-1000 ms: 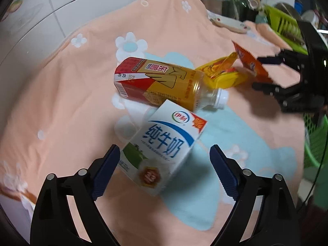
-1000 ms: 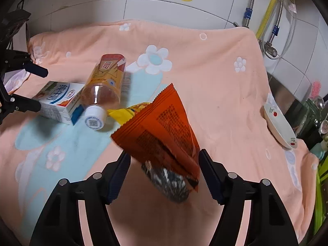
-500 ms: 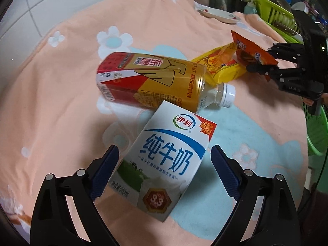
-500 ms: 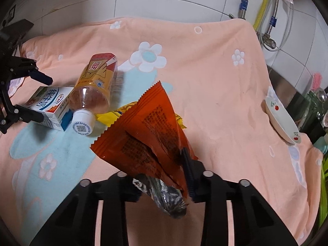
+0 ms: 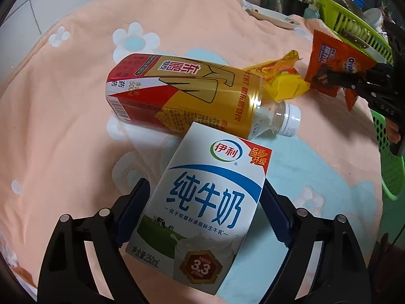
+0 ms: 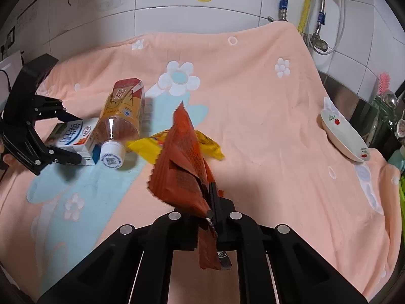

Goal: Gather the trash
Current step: 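Grasp the orange snack bag with the right tool while the left tool grasps the white milk carton, then carry the bag and carton over the green basket and open both tools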

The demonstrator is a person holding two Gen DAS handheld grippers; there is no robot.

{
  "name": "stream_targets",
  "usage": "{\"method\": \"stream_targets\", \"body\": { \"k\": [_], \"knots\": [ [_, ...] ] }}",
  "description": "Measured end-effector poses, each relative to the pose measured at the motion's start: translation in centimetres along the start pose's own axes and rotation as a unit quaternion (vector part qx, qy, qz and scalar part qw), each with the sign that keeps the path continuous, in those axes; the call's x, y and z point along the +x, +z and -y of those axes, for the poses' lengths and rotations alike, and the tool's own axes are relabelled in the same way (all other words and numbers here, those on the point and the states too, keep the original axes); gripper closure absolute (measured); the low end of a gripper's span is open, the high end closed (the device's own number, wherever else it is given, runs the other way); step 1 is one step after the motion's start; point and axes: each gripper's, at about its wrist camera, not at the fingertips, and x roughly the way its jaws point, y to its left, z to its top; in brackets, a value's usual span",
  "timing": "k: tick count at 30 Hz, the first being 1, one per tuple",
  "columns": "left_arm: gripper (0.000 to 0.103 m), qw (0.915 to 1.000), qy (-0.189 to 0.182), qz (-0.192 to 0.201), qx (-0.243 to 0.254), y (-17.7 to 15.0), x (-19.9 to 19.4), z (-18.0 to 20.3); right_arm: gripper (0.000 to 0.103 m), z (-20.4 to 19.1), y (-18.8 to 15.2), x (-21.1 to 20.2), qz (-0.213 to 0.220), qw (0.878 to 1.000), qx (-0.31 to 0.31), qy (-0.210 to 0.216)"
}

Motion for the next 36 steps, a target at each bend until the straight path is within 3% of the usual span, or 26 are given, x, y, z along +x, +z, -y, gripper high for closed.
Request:
{"method": "stream_targets", "body": {
  "k": [14, 36],
  "knots": [
    [0.033, 0.9980, -0.011, 0.023, -0.057, -1.6, -2.1, 1.7, 0.098, -0.1, -2.4, -5.7, 0.023, 0.999, 0.035, 0.009],
    [0.033, 0.9932, -0.070, 0.088, -0.028, -1.6, -8.6, 12.5, 0.099, 0.1, -10.7, -15.6, 0.038, 0.994, 0.097, -0.030]
  ]
}}
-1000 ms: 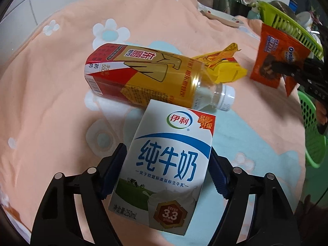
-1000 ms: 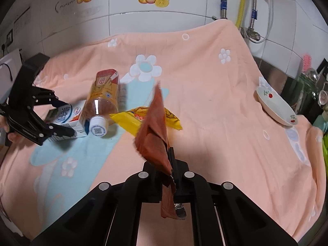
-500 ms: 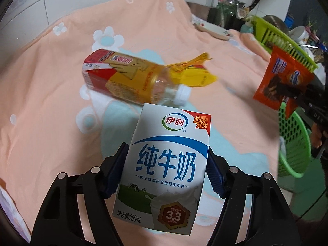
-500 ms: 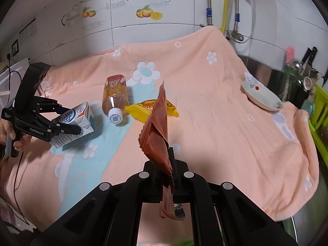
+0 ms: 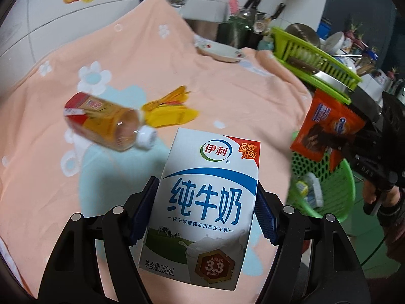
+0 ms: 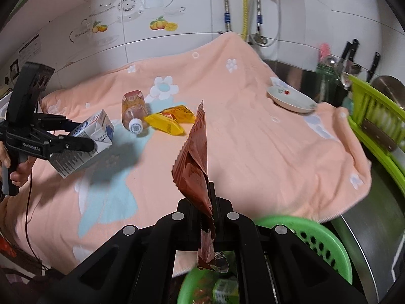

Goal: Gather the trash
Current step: 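Carry the bag and carton over the green basket and open both tools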

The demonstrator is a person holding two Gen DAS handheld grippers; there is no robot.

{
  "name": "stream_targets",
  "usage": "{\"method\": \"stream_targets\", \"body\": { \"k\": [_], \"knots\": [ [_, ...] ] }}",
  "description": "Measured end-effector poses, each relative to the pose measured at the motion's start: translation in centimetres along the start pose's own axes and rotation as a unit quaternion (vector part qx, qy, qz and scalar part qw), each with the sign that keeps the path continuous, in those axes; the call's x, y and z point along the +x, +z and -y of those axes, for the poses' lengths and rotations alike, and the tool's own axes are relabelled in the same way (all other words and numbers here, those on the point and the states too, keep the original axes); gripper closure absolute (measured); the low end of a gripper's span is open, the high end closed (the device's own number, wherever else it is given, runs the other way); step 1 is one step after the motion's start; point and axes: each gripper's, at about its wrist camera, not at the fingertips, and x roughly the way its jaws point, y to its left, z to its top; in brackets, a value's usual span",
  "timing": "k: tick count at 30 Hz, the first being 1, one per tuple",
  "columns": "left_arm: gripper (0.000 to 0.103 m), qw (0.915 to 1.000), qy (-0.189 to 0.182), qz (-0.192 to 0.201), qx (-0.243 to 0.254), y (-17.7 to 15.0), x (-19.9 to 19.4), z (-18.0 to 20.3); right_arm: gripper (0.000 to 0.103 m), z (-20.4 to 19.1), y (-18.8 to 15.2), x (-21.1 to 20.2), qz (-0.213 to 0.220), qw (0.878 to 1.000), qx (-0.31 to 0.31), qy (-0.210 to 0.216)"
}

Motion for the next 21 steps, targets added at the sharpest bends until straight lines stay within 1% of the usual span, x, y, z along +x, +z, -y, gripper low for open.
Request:
{"method": "stream_targets", "body": {
  "k": [5, 8, 14, 21],
  "knots": [
    [0.033, 0.9997, -0.018, 0.007, 0.012, 0.5, 0.0, 3.2, 0.098, 1.0, -1.9, -2.1, 0.002, 1.000, 0.010, -0.018],
    [0.033, 0.9992, -0.027, 0.012, 0.027, 0.7, -0.1, 5.3, 0.098, 1.9, -3.2, -3.2, -0.002, 0.999, 0.022, -0.032],
    [0.033, 0.9973, -0.052, 0.016, 0.049, 1.3, 0.3, 9.1, 0.098, 4.6, -5.8, -5.2, -0.009, 0.997, 0.049, -0.061],
    [0.033, 0.9941, -0.083, 0.012, 0.069, 1.8, 1.4, 13.0, 0.093, 7.1, -8.0, -6.6, -0.013, 0.993, 0.078, -0.084]
  ]
}}
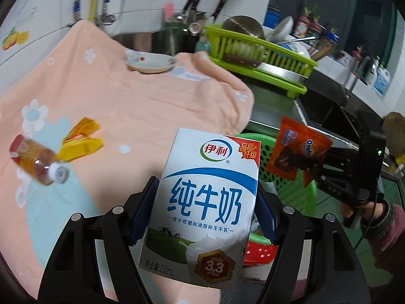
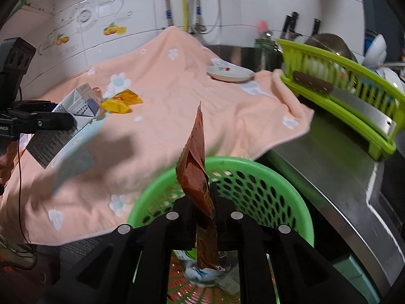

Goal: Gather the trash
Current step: 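Carry the bag and carton over the green basket and open both tools, then move both tools back toward the red tea bottle and yellow wrapper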

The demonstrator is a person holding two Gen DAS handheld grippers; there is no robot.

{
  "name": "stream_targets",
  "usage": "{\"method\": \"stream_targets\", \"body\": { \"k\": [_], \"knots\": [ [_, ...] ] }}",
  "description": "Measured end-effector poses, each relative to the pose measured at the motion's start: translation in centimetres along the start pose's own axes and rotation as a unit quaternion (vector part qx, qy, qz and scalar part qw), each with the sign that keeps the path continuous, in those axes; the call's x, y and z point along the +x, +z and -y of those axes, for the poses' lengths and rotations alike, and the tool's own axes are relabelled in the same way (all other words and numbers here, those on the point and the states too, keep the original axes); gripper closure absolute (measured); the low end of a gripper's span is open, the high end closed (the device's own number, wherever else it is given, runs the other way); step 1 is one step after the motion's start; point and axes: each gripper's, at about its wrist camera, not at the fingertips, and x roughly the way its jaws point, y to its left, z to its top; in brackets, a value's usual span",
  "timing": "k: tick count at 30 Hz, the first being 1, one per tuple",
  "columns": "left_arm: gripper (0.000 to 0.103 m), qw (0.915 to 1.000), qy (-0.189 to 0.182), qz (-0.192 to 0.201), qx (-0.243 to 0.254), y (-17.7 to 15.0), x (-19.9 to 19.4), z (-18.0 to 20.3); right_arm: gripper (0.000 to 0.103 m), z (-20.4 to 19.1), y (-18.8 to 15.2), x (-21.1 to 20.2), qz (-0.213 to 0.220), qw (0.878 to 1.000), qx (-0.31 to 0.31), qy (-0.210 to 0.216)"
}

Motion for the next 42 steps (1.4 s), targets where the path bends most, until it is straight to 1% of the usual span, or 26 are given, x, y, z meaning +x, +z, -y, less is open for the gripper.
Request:
{"method": "stream_targets", "body": {
  "k": [4, 7, 9, 13, 17, 23, 32, 38, 39, 42],
  "knots": [
    [0.033, 0.9999, -0.012, -0.004, 0.009, 0.5, 1.1, 1.6, 0.091, 1.2, -1.1, -0.4, -0.003, 1.000, 0.017, -0.009],
    [0.033, 0.9996, -0.023, -0.010, 0.015, 0.9, 2.0, 2.8, 0.083, 2.2, -2.0, -0.8, -0.003, 0.999, 0.032, -0.017],
    [0.033, 0.9992, -0.030, -0.014, 0.023, 1.1, 2.7, 3.8, 0.072, 2.7, -2.4, -1.0, -0.004, 0.999, 0.040, -0.020],
    [0.033, 0.9987, -0.036, -0.021, 0.028, 1.5, 3.9, 5.1, 0.069, 3.5, -3.1, -1.6, -0.002, 0.998, 0.049, -0.027],
    [0.033, 0.9984, -0.037, -0.032, 0.029, 1.8, 5.4, 6.0, 0.063, 4.1, -3.3, -2.3, 0.006, 0.998, 0.053, -0.032],
    [0.033, 0.9979, -0.043, -0.046, 0.017, 2.0, 7.1, 6.5, 0.053, 4.4, -3.4, -3.0, 0.017, 0.998, 0.055, -0.033],
    [0.031, 0.9969, -0.053, -0.058, 0.008, 2.4, 8.9, 7.5, 0.049, 4.3, -3.3, -3.3, 0.027, 0.998, 0.056, -0.028],
    [0.030, 0.9961, -0.069, -0.055, 0.007, 2.4, 9.1, 7.9, 0.049, 4.3, -3.4, -3.4, 0.027, 0.998, 0.056, -0.030],
    [0.029, 0.9963, -0.067, -0.053, 0.009, 2.4, 9.0, 8.1, 0.049, 4.3, -3.5, -3.4, 0.027, 0.998, 0.057, -0.029],
    [0.028, 0.9967, -0.063, -0.050, 0.009, 2.4, 8.7, 8.0, 0.048, 4.4, -3.5, -3.4, 0.026, 0.998, 0.059, -0.028]
  ]
}}
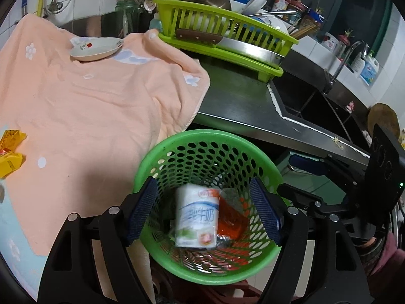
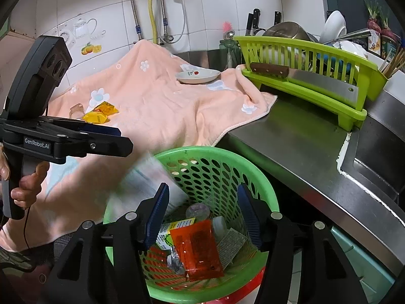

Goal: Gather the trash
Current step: 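Move both tools back toward the red tea bottle and yellow wrapper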

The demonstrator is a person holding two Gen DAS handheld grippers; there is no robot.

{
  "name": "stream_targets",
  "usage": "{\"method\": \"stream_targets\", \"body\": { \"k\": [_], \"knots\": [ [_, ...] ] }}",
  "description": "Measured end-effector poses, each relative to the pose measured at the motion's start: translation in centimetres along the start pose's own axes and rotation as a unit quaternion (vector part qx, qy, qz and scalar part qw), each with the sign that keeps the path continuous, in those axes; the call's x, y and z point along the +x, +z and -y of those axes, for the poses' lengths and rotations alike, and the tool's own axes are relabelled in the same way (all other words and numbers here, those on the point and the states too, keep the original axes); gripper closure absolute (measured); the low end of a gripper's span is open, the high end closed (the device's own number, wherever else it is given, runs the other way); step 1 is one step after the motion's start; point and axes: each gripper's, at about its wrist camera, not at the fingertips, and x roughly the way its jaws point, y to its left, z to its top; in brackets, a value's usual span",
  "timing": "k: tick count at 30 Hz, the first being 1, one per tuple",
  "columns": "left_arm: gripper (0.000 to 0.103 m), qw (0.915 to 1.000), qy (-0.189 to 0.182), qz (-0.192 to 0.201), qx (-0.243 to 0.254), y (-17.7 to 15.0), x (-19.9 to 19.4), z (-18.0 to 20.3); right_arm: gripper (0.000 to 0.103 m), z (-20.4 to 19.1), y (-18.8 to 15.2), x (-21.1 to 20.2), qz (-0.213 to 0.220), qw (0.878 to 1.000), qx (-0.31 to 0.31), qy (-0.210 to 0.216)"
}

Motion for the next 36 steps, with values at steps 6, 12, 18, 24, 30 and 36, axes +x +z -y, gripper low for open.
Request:
{"method": "stream_targets", "body": {
  "k": [6, 12, 18, 24, 30, 36],
  "knots": [
    [0.028, 0.9997, 0.025, 0.007, 0.002, -0.2, -1.3, -1.0, 0.047, -0.3, 0.3, 0.3, -0.001, 1.000, 0.001, 0.009],
    [0.028, 0.9982, 0.055, 0.017, -0.021, -0.2, -3.3, -3.5, 0.043, -1.5, 1.3, 1.0, -0.002, 1.000, -0.011, 0.024],
    [0.028, 0.9939, 0.095, 0.026, -0.049, -0.2, -5.8, -7.2, 0.037, -3.6, 2.8, 2.1, -0.002, 0.998, -0.035, 0.043],
    [0.025, 0.9858, 0.143, 0.033, -0.082, -0.1, -8.4, -11.4, 0.035, -5.8, 4.8, 3.7, -0.005, 0.996, -0.056, 0.069],
    [0.021, 0.9718, 0.194, 0.038, -0.129, 0.2, -10.7, -16.1, 0.031, -8.2, 7.1, 5.9, -0.012, 0.992, -0.089, 0.093],
    [0.017, 0.9552, 0.227, 0.047, -0.183, 0.2, -12.8, -20.7, 0.029, -11.4, 9.5, 8.6, -0.021, 0.983, -0.139, 0.120]
  ]
}}
